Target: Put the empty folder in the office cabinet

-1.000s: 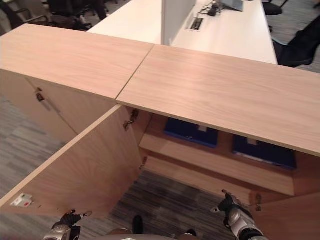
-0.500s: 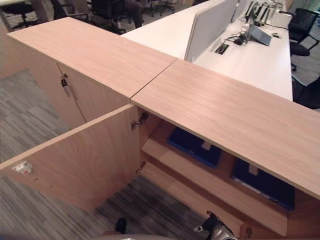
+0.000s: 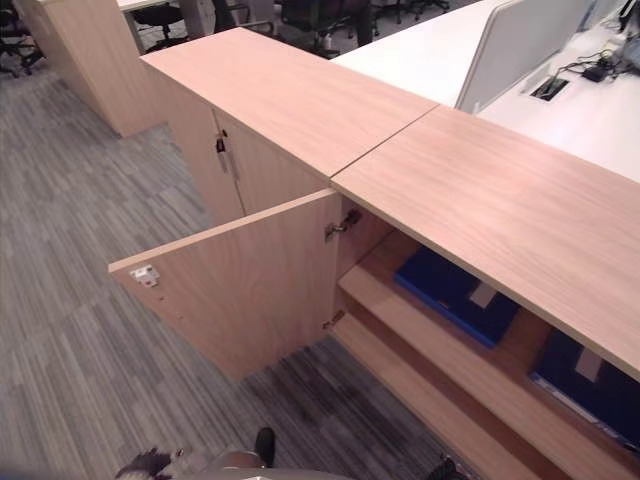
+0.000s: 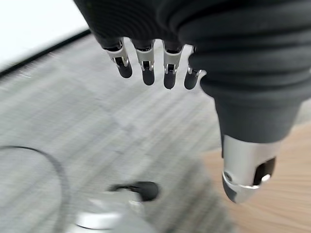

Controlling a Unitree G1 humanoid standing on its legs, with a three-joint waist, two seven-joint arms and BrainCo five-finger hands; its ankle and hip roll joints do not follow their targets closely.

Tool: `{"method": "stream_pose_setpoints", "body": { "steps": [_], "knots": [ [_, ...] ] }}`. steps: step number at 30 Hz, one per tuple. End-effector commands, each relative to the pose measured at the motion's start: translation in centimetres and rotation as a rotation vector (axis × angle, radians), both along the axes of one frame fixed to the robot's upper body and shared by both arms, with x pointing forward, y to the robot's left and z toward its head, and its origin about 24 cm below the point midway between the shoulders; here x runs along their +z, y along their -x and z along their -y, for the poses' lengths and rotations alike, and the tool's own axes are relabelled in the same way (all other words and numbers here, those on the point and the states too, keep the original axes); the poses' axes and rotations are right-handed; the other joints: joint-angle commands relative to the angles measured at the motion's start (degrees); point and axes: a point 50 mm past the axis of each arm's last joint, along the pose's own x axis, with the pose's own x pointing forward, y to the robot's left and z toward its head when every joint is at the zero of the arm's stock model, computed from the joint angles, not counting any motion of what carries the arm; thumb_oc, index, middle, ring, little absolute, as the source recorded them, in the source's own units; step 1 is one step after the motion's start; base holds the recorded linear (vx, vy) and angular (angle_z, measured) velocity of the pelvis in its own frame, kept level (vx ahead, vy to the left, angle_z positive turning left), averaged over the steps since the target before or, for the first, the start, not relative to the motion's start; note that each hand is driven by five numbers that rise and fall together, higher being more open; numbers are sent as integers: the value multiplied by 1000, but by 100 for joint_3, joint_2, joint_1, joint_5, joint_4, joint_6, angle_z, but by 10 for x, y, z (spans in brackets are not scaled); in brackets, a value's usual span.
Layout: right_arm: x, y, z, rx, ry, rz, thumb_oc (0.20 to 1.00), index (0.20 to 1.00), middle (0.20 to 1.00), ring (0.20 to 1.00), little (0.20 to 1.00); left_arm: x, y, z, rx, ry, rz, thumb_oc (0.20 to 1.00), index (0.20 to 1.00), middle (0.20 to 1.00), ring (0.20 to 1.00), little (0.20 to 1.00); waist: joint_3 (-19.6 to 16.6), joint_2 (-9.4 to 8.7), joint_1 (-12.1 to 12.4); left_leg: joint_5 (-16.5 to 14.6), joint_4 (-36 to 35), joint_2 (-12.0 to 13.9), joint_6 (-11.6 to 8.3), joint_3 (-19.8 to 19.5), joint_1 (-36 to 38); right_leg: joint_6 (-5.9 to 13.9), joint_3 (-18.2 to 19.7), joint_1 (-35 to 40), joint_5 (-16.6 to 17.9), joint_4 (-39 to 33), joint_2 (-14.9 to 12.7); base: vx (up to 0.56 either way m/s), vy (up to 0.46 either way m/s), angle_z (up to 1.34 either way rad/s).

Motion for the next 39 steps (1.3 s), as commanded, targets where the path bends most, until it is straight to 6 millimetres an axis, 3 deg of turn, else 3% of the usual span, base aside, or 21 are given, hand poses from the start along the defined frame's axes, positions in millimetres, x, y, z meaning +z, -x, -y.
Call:
{"method": "stream_pose_setpoints", "body": {
  "steps": [1,7,10,11,14,22,26,31,32,35,39],
  "knots": [
    [5,-6,12,-70,51,33,1000,1000,1000,1000,1000,13,-33,-1,3,9,161,1000,1000,1000,1000,1000,-61,-212,-58,-510,70,362,-301,323,430,-201,-139,-488,-489,132,58,-29,88,19],
    [8,-2,21,-104,62,40,1000,1000,1000,1000,1000,41,-58,-22,-64,-46,335,1000,1000,1000,1000,1000,-155,-136,-2,-415,-428,230,-304,297,593,-100,-202,-388,-278,-27,65,-24,77,12],
    [8,-3,22,-103,60,39,1000,1000,1000,1000,1000,65,-76,-31,-123,-89,444,1000,1000,1000,1000,1000,-228,-104,31,-470,-460,168,-280,322,626,-52,-156,-364,-199,-102,63,-21,80,3],
    [9,-6,22,-101,56,42,1000,1000,1000,1000,1000,82,-86,-40,-155,-133,508,1000,1000,1000,1000,1000,-258,-84,59,-504,-465,129,-254,321,652,-27,-103,-354,-161,-115,44,-20,87,2],
    [8,-8,20,-95,46,39,1000,1000,1000,1000,1000,93,-93,-45,-195,-168,533,1000,1000,1000,1000,1000,-301,-82,74,-551,-476,82,-224,346,692,6,-53,-345,-125,-115,20,-15,78,0],
    [3,-4,9,-106,6,10,1000,1000,1000,1000,1000,123,-111,-76,-64,-247,635,1000,1000,1000,1000,1000,-450,-123,-1,-690,-497,-45,-143,443,800,119,105,-322,19,-173,-37,-14,54,-7],
    [2,-2,6,-131,-14,17,1000,1000,1000,1000,1000,122,-97,-99,24,-295,600,1000,1000,1000,1000,1000,-453,-181,15,-700,-497,-59,-129,465,801,143,146,-329,45,-180,-29,-20,22,-8],
    [0,-4,0,-138,-43,36,1000,1000,1000,1000,1000,137,-108,-115,59,-350,628,1000,1000,1000,1000,1000,-453,-272,-36,-714,-497,-56,-125,512,810,181,202,-361,78,-189,-13,-17,5,-6],
    [0,-3,0,-137,-49,40,1000,1000,1000,1000,1000,151,-116,-129,78,-401,637,1000,1000,1000,1000,1000,-472,-308,-91,-728,-497,-41,-126,542,813,201,241,-380,97,-194,3,-18,-7,-3],
    [-1,0,-3,-137,-63,41,1000,1000,1000,1000,1000,178,-133,-147,83,-476,664,1000,1000,1000,1000,1000,-479,-392,-165,-742,-497,-23,-120,602,814,225,313,-426,123,-198,34,-19,-1,-10],
    [-2,-1,-6,-138,-76,46,1000,1000,1000,1000,1000,204,-151,-157,69,-533,698,1000,1000,1000,1000,1000,-461,-481,-224,-750,-497,-8,-116,641,806,249,366,-467,151,-199,65,-22,-13,-9]
  ]
}}
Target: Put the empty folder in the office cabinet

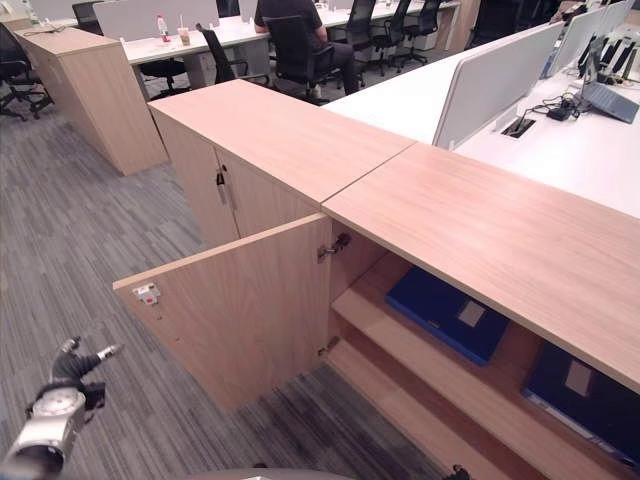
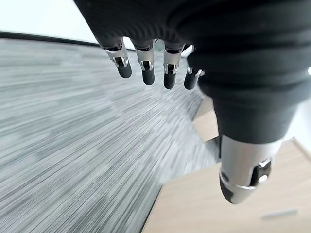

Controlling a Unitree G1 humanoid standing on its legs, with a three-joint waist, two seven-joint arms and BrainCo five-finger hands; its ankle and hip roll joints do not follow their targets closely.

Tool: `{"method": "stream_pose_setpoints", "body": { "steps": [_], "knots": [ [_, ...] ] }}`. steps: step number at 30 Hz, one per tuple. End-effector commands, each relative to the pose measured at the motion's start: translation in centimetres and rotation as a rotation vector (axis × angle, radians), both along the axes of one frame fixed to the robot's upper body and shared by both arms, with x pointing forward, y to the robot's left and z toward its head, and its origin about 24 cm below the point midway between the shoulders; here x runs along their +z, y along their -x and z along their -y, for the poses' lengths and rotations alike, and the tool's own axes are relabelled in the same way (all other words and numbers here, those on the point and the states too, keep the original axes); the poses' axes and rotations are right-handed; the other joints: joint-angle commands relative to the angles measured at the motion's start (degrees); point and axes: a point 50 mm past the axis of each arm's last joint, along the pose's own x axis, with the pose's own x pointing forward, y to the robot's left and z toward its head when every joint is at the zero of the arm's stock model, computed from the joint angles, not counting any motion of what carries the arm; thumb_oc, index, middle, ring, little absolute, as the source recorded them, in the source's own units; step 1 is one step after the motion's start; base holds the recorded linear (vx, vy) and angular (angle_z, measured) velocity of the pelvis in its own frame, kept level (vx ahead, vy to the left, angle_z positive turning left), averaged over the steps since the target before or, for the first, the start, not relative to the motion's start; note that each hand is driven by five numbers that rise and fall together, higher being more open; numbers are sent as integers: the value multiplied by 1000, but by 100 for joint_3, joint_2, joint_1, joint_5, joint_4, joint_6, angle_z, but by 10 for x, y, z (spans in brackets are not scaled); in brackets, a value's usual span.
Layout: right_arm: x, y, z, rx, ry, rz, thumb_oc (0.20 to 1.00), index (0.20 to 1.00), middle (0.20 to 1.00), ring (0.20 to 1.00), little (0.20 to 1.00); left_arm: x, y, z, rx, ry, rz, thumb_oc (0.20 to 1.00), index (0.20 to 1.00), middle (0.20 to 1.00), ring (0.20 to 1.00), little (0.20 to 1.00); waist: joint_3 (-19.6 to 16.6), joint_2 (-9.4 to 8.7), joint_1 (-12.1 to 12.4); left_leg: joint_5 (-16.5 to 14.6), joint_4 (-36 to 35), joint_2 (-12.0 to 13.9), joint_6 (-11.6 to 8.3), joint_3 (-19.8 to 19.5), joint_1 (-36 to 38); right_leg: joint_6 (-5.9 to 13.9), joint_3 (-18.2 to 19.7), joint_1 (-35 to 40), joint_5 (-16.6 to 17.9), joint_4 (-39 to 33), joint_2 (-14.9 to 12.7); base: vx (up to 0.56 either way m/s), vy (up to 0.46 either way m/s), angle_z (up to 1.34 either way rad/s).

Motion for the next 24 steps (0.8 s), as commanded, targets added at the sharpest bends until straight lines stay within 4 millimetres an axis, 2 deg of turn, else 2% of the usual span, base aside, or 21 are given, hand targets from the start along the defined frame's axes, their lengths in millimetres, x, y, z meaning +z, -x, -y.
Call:
{"method": "stream_pose_setpoints", "body": {
  "steps": [1,6,8,10,13,16,17,18,20,21,22,23,24],
  "knots": [
    [-3,-21,-19,5,-54,63,1000,1000,1000,1000,1000,55,-34,-21,12,-114,153,1000,1000,1000,1000,1000,119,-278,-84,-937,16,-74,-50,370,420,210,193,-593,78,14,-42,-18,-17,-7],
    [-5,-16,-24,19,-73,51,1000,1000,1000,1000,1000,89,-64,-26,-13,-138,183,1000,1000,1000,1000,1000,137,-455,-210,-933,16,-34,-54,470,417,250,275,-665,136,7,4,-31,-29,-8],
    [-6,-15,-26,23,-80,47,1000,1000,1000,1000,1000,95,-71,-26,-20,-129,181,1000,1000,1000,1000,1000,134,-493,-255,-929,16,-36,-51,493,404,257,307,-690,148,4,5,-36,-15,-11],
    [-6,-21,-29,44,-86,61,1000,1000,1000,1000,1000,100,-86,-16,-61,-102,195,1000,1000,1000,1000,1000,130,-505,-311,-930,16,-42,-44,516,392,268,346,-717,169,0,4,-36,3,-10],
    [-6,-22,-32,58,-94,64,1000,1000,1000,1000,1000,98,-102,7,-168,-94,193,1000,1000,1000,1000,1000,121,-498,-347,-937,16,-55,-29,527,386,284,357,-733,186,0,-7,-26,13,-10],
    [-7,-22,-36,67,-98,62,1000,1000,1000,1000,1000,93,-119,39,-302,-92,200,1000,1000,1000,1000,1000,129,-485,-376,-937,16,-73,-17,523,381,292,340,-731,193,0,-20,-7,5,-2],
    [-7,-22,-36,66,-98,62,1000,1000,1000,1000,1000,93,-119,39,-302,-92,200,1000,1000,1000,1000,1000,127,-483,-375,-937,16,-73,-17,522,381,292,339,-731,193,0,-20,0,0,0],
    [-7,-22,-36,67,-99,62,1000,1000,1000,1000,1000,89,-122,50,-341,-89,196,1000,1000,1000,1000,1000,134,-481,-378,-936,16,-77,-14,522,378,293,331,-728,194,0,-25,0,0,0],
    [-7,-23,-36,77,-99,58,1000,1000,1000,1000,1000,73,-129,83,-456,-77,166,1000,1000,1000,1000,1000,145,-475,-397,-933,16,-90,-3,512,367,292,327,-727,198,0,-39,-18,7,1],
    [-7,-23,-36,77,-99,58,1000,1000,1000,1000,1000,73,-129,83,-456,-77,165,1000,1000,1000,1000,1000,144,-473,-395,-934,16,-90,-3,512,367,292,328,-728,198,0,-39,-34,18,2],
    [-7,-24,-37,85,-96,58,1000,1000,1000,1000,1000,57,-128,105,-526,-44,145,1000,1000,1000,1000,1000,155,-467,-406,-931,16,-98,2,509,363,292,331,-729,203,0,-45,0,0,0],
    [-7,-24,-37,85,-96,58,1000,1000,1000,1000,1000,57,-128,105,-526,-43,145,1000,1000,1000,1000,1000,153,-464,-405,-932,16,-98,2,510,363,292,331,-729,203,0,-45,-94,27,4],
    [-7,-26,-36,88,-93,64,1000,1000,1000,1000,1000,44,-125,133,-624,-2,145,1000,1000,1000,1000,1000,174,-491,-418,-823,16,-149,52,546,293,249,281,-791,282,0,-96,-85,18,5]
  ]
}}
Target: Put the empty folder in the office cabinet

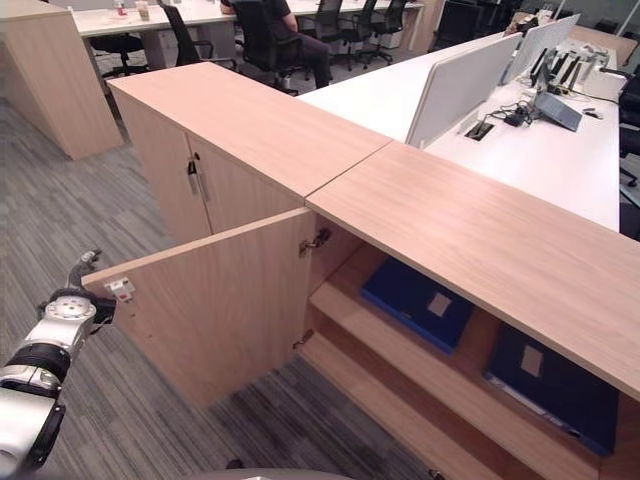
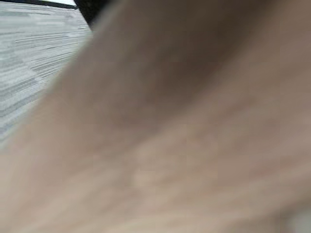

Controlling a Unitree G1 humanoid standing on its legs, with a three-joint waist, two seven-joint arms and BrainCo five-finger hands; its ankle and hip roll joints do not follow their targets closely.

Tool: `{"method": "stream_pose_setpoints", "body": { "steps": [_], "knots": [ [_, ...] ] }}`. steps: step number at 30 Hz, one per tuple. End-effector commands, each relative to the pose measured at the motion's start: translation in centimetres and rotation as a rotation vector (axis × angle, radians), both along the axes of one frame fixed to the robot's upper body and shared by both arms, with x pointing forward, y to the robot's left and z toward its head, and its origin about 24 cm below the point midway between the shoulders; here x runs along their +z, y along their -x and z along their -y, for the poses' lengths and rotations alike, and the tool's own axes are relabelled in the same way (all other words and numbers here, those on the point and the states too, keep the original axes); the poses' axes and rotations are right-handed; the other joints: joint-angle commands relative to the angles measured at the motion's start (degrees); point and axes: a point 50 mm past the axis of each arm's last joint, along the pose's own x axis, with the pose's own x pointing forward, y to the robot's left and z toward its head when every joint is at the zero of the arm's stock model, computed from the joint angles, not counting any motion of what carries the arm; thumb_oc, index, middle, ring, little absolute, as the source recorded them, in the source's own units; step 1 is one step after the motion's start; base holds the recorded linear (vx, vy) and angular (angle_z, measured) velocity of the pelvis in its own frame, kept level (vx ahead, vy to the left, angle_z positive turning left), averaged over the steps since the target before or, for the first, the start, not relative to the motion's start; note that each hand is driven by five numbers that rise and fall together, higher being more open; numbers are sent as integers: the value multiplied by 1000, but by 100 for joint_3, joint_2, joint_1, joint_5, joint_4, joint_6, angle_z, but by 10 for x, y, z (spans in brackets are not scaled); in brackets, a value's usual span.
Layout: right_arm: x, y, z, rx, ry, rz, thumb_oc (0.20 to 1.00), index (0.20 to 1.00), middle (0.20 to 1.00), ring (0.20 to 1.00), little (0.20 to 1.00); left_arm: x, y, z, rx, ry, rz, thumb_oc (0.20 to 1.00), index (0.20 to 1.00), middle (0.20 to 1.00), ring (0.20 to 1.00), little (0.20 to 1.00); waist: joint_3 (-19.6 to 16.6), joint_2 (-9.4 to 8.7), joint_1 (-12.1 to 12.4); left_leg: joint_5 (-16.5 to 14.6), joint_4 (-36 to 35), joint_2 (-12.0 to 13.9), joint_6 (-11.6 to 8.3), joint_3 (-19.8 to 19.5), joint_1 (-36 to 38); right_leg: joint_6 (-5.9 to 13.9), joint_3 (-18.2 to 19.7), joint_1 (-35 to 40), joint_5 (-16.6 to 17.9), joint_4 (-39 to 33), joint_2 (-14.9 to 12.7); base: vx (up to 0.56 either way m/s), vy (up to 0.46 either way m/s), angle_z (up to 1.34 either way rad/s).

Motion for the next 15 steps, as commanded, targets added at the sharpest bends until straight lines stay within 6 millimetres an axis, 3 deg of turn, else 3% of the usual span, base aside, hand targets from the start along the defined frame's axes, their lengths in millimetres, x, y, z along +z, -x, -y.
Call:
{"method": "stream_pose_setpoints", "body": {
  "steps": [1,2,6,7,10,15],
  "knots": [
    [4,-28,-5,42,2,70,1000,1000,1000,1000,1000,-2,-31,98,-363,97,111,1000,1000,1000,1000,1000,83,-157,-290,-837,10,-172,43,324,377,247,54,-558,201,-65,-69,-23,8,10],
    [4,-28,-5,43,2,68,1000,1000,1000,1000,1000,-2,-31,98,-362,97,109,1000,1000,1000,1000,1000,69,-127,-284,-941,10,-128,1,286,436,285,109,-506,128,-65,-20,-12,4,13],
    [4,-31,-7,67,2,73,1000,1000,1000,1000,1000,-27,-4,160,-623,261,82,1000,1000,1000,1000,1000,92,-141,-277,-855,10,-181,67,330,382,249,70,-562,211,-65,-81,-25,6,8],
    [4,-31,-7,67,2,72,1000,1000,1000,1000,1000,-27,-4,160,-623,262,81,1000,1000,1000,1000,1000,89,-142,-275,-856,10,-181,67,332,383,249,72,-563,212,-65,-80,0,0,0],
    [4,-32,-9,91,1,70,1000,1000,1000,1000,1000,-27,22,201,-848,385,85,1000,1000,1000,1000,1000,100,-114,-253,-878,10,-189,91,332,398,245,105,-545,210,-65,-80,0,0,0],
    [1,-28,-19,139,-30,67,1000,1000,1000,1000,1000,-15,59,244,-1053,732,86,1000,1000,1000,1000,1000,128,-75,-262,-896,10,-204,123,326,407,235,163,-539,208,-65,-72,2,-2,-5]
  ]
}}
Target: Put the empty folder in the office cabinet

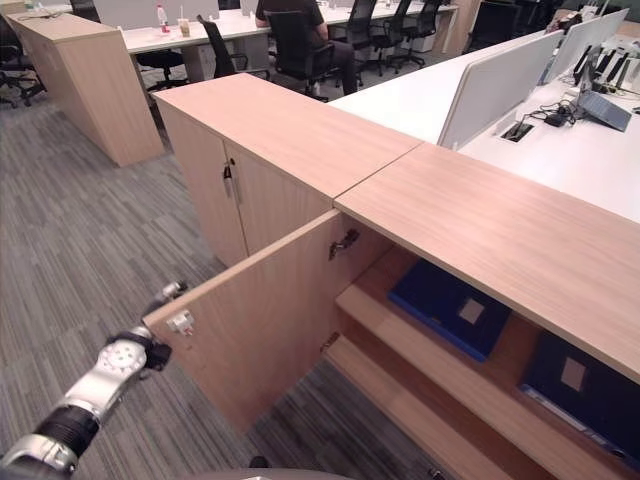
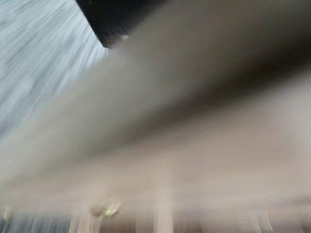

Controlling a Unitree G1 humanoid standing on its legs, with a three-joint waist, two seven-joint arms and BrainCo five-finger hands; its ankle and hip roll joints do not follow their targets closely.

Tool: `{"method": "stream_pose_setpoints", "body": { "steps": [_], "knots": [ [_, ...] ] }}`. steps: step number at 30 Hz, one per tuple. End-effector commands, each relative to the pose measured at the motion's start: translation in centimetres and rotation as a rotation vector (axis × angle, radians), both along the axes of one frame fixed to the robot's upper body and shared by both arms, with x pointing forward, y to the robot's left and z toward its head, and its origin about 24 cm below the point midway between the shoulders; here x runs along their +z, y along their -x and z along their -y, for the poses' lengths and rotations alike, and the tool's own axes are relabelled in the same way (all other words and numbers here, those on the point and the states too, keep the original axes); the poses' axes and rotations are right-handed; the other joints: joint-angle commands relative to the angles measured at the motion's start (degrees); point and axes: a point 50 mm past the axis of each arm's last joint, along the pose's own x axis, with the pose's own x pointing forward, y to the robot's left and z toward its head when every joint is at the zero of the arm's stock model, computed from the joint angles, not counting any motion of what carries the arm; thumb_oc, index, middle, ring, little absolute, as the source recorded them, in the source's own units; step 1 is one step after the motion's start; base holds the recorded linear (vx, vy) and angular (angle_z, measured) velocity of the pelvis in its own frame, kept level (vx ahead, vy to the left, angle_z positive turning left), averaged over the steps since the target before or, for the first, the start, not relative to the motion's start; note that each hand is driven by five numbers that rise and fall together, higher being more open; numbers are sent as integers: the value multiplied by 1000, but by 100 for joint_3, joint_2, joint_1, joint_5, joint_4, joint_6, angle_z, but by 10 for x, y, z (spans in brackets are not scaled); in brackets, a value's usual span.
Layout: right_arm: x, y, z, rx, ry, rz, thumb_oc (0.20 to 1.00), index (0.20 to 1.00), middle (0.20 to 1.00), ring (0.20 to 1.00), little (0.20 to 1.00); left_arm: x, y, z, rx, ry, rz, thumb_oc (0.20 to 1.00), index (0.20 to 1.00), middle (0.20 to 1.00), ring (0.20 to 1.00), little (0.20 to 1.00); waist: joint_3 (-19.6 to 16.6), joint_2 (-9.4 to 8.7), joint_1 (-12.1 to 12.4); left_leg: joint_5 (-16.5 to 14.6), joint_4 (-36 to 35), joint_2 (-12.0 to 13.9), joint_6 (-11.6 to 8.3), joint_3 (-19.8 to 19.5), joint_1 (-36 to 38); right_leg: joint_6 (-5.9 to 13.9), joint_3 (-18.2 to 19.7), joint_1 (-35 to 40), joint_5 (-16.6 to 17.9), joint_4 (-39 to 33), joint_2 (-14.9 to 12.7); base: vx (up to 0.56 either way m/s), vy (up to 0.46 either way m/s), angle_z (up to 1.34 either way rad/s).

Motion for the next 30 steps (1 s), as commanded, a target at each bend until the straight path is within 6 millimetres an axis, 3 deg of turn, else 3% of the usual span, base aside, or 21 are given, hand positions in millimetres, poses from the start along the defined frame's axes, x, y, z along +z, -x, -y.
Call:
{"method": "stream_pose_setpoints", "body": {
  "steps": [1,8,12,22,25,28,30],
  "knots": [
    [1,-26,-18,93,-33,67,1000,1000,1000,1000,1000,56,-12,118,-402,483,177,1000,1000,1000,1000,1000,39,-232,-504,-822,63,30,24,233,438,77,45,-440,144,-199,237,4,-7,-15],
    [-1,-19,-19,105,-44,39,1000,1000,1000,1000,1000,58,8,121,-508,568,115,1000,1000,1000,1000,1000,76,-195,-527,-821,63,15,21,202,429,65,42,-426,118,-199,251,0,0,-9],
    [-4,-9,-20,103,-46,-1,1000,1000,1000,1000,1000,50,14,114,-480,570,78,1000,1000,1000,1000,1000,85,-185,-522,-821,63,20,14,180,433,48,30,-407,102,-199,261,5,-5,-3],
    [-4,-7,-17,49,-42,-17,1000,1000,1000,1000,1000,35,22,106,-398,560,26,1000,1000,1000,1000,1000,103,-135,-496,-803,63,60,-8,146,448,-3,-1,-358,27,-199,300,2,-4,0],
    [-5,5,-13,22,-34,-61,1000,1000,1000,1000,1000,30,24,101,-369,542,10,1000,1000,1000,1000,1000,114,-100,-533,-804,63,82,-24,156,475,-27,24,-330,-16,-199,327,13,-40,-1],
    [-8,35,-11,-40,-38,-150,1000,1000,1000,1000,1000,25,27,95,-346,528,-8,1000,1000,1000,1000,1000,128,-52,-614,-813,63,126,-45,179,560,-71,69,-267,-93,-199,378,25,-55,-4],
    [-8,43,-10,-63,-42,-171,1000,1000,1000,1000,1000,24,27,93,-344,525,-10,1000,1000,1000,1000,1000,133,-32,-650,-834,78,143,-56,190,592,-84,102,-249,-125,-193,396,17,-37,-7]
  ]
}}
